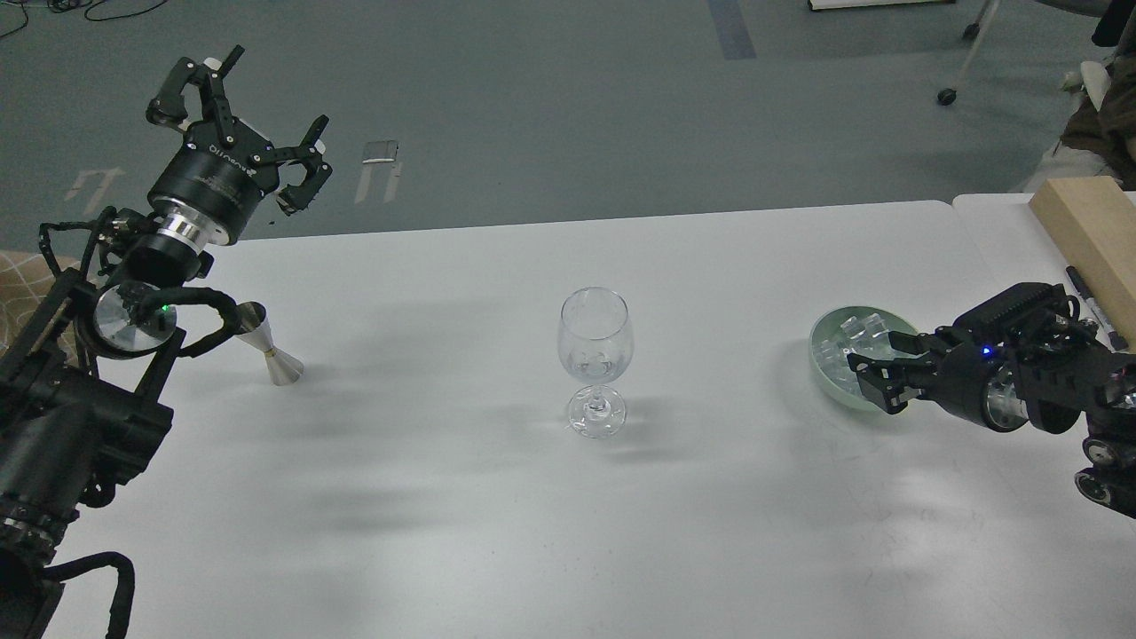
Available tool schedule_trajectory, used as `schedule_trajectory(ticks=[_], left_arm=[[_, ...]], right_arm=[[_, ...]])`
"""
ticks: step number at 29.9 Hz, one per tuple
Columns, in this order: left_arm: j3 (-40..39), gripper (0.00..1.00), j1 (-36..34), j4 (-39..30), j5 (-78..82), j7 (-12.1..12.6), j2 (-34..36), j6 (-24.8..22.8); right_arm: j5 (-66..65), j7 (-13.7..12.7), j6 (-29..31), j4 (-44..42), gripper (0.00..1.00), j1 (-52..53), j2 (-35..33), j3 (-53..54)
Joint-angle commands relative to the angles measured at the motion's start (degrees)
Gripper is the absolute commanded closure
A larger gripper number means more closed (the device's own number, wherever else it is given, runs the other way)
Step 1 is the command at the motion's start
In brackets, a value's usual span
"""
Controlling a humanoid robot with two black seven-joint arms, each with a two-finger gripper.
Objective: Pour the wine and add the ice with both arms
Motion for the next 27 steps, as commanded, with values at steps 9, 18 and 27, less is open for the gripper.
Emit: schedule_trajectory(ticks=[9, 18, 27], left_arm=[[0.0, 0.02, 0.05, 0.0, 0.0, -0.18, -0.06, 0.01], [0.0, 0.02, 0.05, 0.0, 0.0, -0.79, -0.06, 0.01], [0.0, 0.02, 0.05, 0.0, 0.0, -0.79, -0.06, 0.01]], right_arm=[[0.39, 0.0, 0.21, -0.19, 0.45, -0.26, 0.36, 0.0], [0.56, -0.09, 0.38, -0.55, 0.49, -0.44, 0.62, 0.0], [0.83, -0.09, 1.09, -0.63, 0.56, -0.44, 0.8, 0.0]])
